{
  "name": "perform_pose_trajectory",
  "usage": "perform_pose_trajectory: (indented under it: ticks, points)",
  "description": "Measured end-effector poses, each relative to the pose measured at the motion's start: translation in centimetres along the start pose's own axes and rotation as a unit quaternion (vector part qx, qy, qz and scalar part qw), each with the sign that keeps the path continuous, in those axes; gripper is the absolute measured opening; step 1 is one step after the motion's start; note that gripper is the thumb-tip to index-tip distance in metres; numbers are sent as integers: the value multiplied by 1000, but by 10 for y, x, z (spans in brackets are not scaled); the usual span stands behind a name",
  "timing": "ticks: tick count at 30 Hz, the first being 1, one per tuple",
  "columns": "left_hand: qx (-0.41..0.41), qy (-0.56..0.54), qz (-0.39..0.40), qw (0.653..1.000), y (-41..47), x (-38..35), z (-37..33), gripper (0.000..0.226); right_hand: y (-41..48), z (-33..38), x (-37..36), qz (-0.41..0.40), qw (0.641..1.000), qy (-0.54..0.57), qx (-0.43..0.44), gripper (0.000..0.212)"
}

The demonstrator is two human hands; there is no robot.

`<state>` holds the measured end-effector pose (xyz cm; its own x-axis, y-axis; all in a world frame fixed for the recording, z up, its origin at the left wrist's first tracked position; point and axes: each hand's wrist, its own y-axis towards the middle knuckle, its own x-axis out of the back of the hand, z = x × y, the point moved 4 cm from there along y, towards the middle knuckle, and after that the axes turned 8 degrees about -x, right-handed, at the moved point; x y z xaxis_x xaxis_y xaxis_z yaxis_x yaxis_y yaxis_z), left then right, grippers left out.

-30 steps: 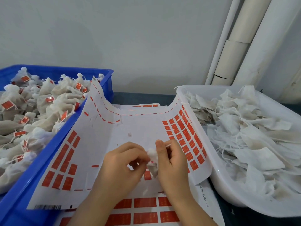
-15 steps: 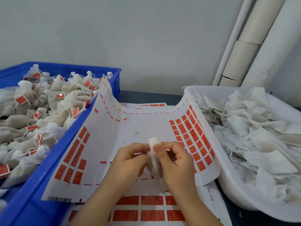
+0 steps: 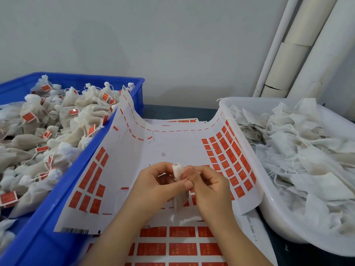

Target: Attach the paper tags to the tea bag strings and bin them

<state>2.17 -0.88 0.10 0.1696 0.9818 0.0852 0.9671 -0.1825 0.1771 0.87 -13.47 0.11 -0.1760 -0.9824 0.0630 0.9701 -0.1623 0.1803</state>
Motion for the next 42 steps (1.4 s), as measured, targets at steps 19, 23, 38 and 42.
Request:
perform_pose_trajectory:
  ticks: [19,23,38,42]
  points:
    - [-34,7,19,999,-2,-4,-2,41,1,1,2,-21,998,19,-47,33]
    - [-5,2,54,999,-2,-5,0,23,0,-3,0,-14,997,18,-72,32]
    - [27,-64,43,997,-3,0,4,29,5,-17,-1,33,966,156,-203,40]
    - [12,-105,36,994,-3,-1,1,18,5,-20,1,62,952,191,-233,25]
